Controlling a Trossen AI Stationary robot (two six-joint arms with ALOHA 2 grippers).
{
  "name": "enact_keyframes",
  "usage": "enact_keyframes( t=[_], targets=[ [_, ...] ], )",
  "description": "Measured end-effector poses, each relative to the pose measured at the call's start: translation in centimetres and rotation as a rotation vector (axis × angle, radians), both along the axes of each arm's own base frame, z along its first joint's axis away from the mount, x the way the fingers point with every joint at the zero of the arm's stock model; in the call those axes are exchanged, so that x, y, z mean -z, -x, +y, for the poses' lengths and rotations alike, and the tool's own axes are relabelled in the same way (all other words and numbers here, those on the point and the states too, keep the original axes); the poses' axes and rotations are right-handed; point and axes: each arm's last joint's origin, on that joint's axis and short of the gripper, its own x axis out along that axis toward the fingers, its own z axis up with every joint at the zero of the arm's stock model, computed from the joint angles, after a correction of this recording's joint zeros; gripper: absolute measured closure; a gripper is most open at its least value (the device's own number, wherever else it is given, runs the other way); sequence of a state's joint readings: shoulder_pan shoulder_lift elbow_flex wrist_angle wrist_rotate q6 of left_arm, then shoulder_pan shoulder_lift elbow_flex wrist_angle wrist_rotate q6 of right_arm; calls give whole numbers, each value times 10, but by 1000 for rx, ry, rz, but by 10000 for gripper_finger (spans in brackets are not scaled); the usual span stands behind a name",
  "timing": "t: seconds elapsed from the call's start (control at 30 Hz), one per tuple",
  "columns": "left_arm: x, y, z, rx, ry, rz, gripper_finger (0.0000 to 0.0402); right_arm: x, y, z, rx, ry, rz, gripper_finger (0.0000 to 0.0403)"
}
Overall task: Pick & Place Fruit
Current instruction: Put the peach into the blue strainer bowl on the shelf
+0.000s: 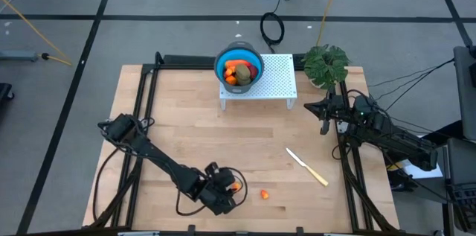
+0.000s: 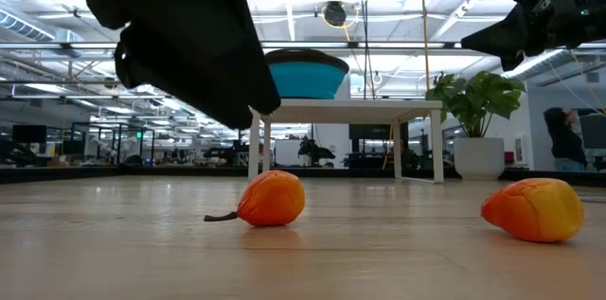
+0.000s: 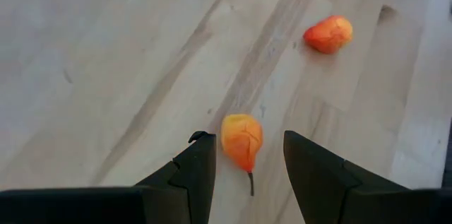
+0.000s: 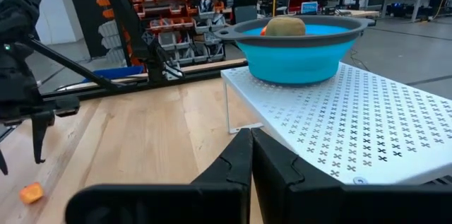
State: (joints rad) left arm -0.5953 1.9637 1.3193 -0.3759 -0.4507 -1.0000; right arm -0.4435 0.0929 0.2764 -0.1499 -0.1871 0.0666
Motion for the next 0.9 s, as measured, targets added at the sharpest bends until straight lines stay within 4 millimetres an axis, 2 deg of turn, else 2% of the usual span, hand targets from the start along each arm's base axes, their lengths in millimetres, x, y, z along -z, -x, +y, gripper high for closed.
enact_keyframes(
  t=[0.4, 0.9],
  targets=[
    [35, -6, -5, 2, 32, 69, 238, 0, 0, 0, 0, 1, -3, 403],
    [40, -17, 15, -14, -19, 90, 238, 0, 0, 0, 0, 1, -3, 403]
  ],
)
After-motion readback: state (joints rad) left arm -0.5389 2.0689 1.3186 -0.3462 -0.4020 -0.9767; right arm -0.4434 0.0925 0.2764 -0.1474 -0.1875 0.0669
